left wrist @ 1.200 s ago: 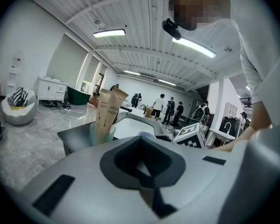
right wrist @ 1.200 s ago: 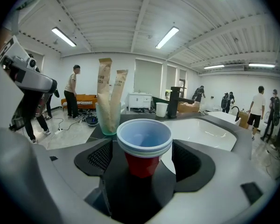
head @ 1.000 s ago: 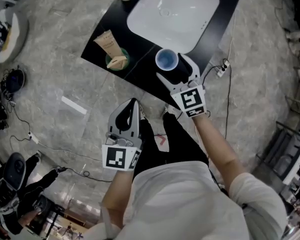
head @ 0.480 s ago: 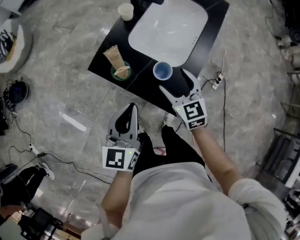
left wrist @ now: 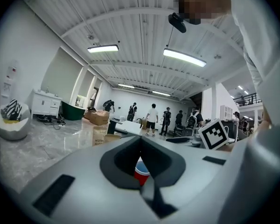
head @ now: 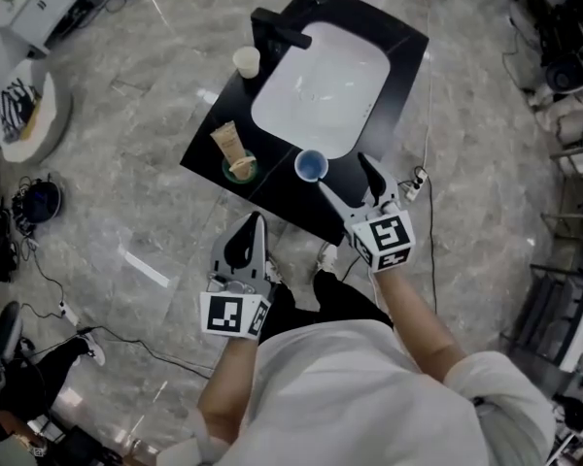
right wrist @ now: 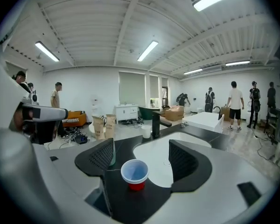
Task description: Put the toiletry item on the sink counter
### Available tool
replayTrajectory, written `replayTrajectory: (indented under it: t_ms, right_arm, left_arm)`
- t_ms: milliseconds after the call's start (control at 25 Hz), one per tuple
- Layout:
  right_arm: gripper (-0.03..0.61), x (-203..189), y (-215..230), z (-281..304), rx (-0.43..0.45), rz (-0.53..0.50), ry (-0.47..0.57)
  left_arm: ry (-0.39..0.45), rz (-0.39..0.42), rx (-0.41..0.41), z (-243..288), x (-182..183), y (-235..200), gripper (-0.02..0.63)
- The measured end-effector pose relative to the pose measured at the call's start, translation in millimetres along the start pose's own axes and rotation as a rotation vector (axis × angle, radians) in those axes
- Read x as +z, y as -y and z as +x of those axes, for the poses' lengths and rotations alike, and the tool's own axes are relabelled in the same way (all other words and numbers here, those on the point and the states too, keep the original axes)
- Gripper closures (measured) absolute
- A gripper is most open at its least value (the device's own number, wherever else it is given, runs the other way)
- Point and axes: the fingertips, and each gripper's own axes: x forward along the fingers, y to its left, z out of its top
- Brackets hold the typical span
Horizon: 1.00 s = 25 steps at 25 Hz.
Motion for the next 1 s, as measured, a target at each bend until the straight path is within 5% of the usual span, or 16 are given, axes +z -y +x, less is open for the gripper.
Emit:
replayTrajectory:
  t_ms: [280,440,1000]
  right_arm:
    - [0.203,16,4,-10,0.007,0.033,0.011]
    - [0.339,31,9,-20,0.002,0.095,0.050]
    - [0.489,81,31,-19,-0.006,0.113,0.134]
  left_arm:
    - [0.023,0.022,0.005,5,17,-4,0.612]
    - [0.036,0.034,0.002,10,26,-4,0.612]
    - [0.065,0.073,-0.038,28,51,3,0.612]
